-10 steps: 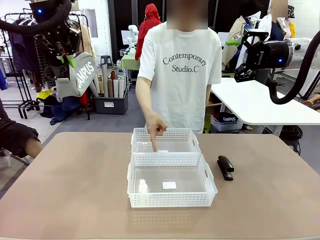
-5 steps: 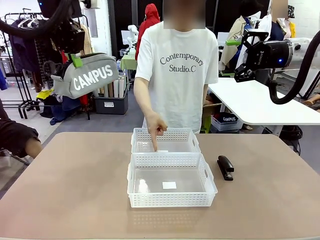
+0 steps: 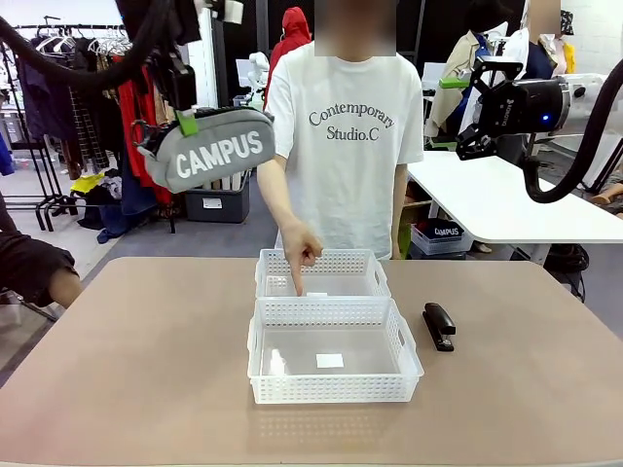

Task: Distribute items into two baskets.
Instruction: Move the picked Pencil pouch towards the Organizing basket indicated by the person, stopping as directed.

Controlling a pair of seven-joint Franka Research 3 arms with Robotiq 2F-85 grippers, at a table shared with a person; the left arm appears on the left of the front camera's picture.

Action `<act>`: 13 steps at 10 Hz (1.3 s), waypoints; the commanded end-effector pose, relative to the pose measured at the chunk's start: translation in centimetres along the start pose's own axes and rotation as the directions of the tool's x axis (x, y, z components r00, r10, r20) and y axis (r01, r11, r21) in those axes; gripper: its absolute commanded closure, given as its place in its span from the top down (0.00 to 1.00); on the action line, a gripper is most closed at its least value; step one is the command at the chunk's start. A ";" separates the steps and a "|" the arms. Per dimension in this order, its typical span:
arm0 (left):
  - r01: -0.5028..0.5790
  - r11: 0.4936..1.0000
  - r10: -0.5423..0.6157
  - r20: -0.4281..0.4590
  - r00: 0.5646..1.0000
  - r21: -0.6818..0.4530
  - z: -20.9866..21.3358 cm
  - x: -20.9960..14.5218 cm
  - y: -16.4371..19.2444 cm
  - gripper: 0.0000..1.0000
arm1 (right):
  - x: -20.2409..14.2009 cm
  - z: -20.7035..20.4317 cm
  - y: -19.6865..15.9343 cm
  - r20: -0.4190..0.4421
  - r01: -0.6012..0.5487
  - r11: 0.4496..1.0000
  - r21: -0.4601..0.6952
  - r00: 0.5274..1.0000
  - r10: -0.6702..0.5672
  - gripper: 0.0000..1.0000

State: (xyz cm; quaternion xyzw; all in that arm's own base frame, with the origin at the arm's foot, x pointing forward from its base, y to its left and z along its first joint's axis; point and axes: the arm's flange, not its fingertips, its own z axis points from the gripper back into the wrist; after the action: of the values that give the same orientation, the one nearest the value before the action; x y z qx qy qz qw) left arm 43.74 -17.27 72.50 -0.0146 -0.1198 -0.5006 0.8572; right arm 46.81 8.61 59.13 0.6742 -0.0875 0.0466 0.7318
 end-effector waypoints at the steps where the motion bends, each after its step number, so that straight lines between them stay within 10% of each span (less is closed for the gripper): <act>1: 0.114 0.993 -0.114 -0.014 0.993 0.014 -1.2 1.6 -0.9 0.00 | 0.0 0.1 0.2 -0.001 -0.004 1.000 0.002 1.000 0.004 1.00; 13: 0.432 0.900 -0.433 0.000 0.902 -0.062 -8.3 8.3 -7.0 0.00 | 0.0 0.1 0.2 -0.001 -0.004 1.000 0.002 1.000 0.004 1.00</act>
State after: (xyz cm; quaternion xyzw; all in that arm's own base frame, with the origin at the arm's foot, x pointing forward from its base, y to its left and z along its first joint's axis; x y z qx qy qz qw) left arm 43.60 -29.24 66.20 -0.0055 -0.0912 -0.6703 0.7365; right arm 46.81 8.62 59.13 0.6742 -0.0874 0.0467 0.7319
